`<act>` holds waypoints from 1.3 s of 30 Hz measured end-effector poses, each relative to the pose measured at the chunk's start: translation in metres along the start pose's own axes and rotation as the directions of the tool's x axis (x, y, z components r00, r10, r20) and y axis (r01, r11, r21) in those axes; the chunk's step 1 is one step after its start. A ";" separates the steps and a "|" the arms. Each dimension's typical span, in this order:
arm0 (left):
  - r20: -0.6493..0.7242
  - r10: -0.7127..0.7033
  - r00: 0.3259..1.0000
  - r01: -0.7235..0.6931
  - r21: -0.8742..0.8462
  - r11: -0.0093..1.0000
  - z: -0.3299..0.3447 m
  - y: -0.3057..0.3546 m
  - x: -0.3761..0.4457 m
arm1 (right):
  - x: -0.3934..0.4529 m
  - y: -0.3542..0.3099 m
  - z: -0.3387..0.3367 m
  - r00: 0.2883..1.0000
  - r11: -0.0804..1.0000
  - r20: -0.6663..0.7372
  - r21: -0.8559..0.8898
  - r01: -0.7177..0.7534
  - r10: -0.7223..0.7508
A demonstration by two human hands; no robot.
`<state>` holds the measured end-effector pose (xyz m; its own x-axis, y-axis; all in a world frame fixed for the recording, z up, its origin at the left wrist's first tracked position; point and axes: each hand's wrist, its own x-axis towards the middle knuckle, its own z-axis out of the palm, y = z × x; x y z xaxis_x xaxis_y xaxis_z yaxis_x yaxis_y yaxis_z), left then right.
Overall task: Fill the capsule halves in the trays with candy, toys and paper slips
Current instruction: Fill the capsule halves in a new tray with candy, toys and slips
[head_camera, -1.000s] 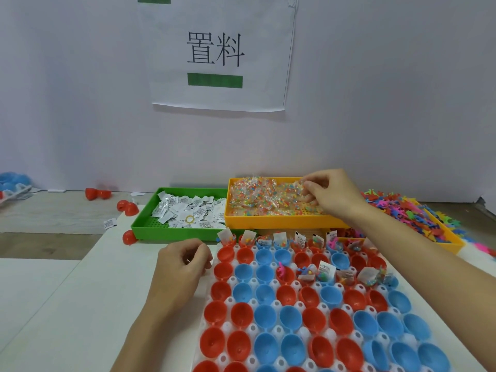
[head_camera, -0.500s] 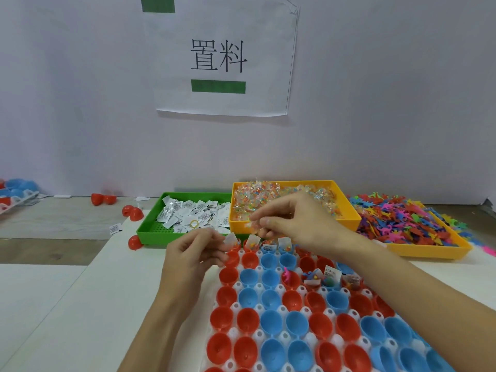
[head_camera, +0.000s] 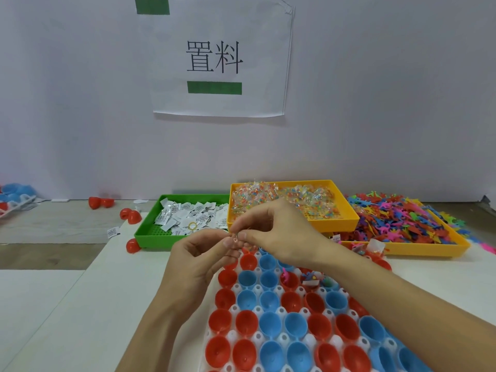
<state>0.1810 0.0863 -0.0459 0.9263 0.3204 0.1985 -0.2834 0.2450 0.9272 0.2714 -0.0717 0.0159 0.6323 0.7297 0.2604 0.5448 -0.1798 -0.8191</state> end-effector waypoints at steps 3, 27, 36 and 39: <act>-0.010 0.017 1.000 -0.017 0.002 1.000 0.001 -0.001 0.000 | -0.002 0.000 -0.001 1.000 1.000 -0.002 -0.001 -0.028 0.028; -0.326 0.038 0.945 -0.087 -0.138 0.987 -0.011 -0.004 0.001 | -0.029 0.010 -0.057 0.940 0.886 0.265 -0.459 -0.072 0.214; -0.325 0.039 0.945 -0.090 -0.146 0.985 -0.013 -0.004 0.002 | -0.031 0.016 -0.041 0.912 0.804 0.335 -0.595 0.010 0.236; -0.331 0.046 0.943 -0.095 -0.134 0.986 -0.013 -0.004 0.002 | -0.030 0.018 -0.040 0.921 0.745 0.320 -0.665 0.052 0.222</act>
<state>0.1811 0.0983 -0.0538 0.7778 0.6161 0.1247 -0.4010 0.3337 0.8531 0.2840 -0.1235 0.0142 0.5270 0.8434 -0.1052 0.8050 -0.5350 -0.2564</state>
